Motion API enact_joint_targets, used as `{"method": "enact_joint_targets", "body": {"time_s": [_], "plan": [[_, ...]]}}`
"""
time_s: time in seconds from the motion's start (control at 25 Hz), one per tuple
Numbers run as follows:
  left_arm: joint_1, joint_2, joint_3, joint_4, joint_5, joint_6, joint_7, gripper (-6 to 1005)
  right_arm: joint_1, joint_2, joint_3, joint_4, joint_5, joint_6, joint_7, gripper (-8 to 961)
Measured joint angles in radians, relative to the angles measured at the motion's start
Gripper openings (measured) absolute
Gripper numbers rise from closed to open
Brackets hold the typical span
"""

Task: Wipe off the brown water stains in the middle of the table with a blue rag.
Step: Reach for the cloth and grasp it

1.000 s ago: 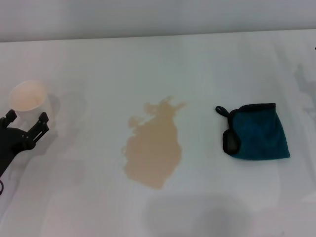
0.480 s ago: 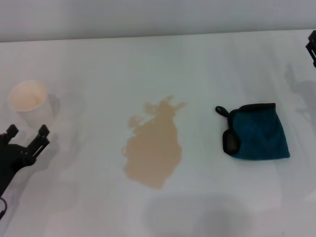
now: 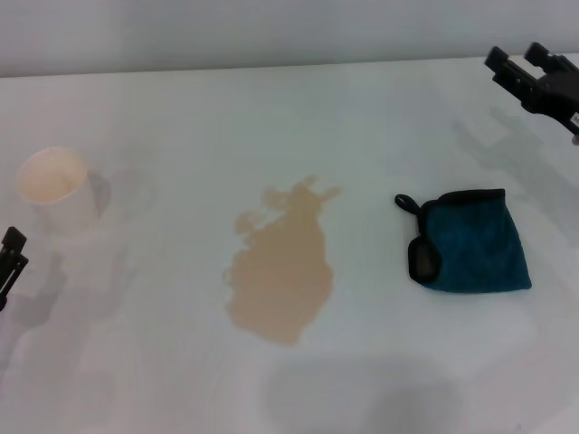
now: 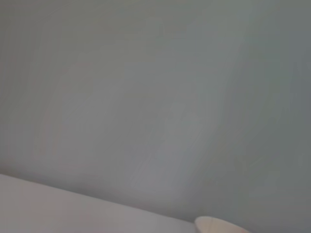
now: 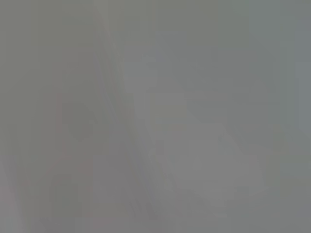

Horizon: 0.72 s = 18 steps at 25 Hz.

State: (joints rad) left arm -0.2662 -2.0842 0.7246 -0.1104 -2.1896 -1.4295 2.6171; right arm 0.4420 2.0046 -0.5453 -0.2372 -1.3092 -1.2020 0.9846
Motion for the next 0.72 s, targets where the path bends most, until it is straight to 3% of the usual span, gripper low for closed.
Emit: {"method": "enact_joint_targets", "body": {"time_s": [0.28,0.6,0.64,0.72], "plan": [[0.004,-0.001,-0.001,0.000,0.000,-0.010,-0.051,884,-0.017,-0.026,-0.220,-0.298,-0.194,0.079,0.393,794],[0.007,-0.003,-0.002,-0.007,-0.029,-0.006,-0.122,884,0.038,-0.056,-0.258,-0.521,-0.616,0.052,0.808,795],[0.007,-0.003,-0.002,-0.008,-0.029,-0.008,-0.123,884,0.061,-0.061,-0.258,-0.567,-0.729,0.017,0.892,795],[0.008,-0.004,-0.002,-0.008,-0.030,-0.008,-0.123,884,0.073,-0.064,-0.258,-0.583,-0.774,-0.005,0.929,795]]}}
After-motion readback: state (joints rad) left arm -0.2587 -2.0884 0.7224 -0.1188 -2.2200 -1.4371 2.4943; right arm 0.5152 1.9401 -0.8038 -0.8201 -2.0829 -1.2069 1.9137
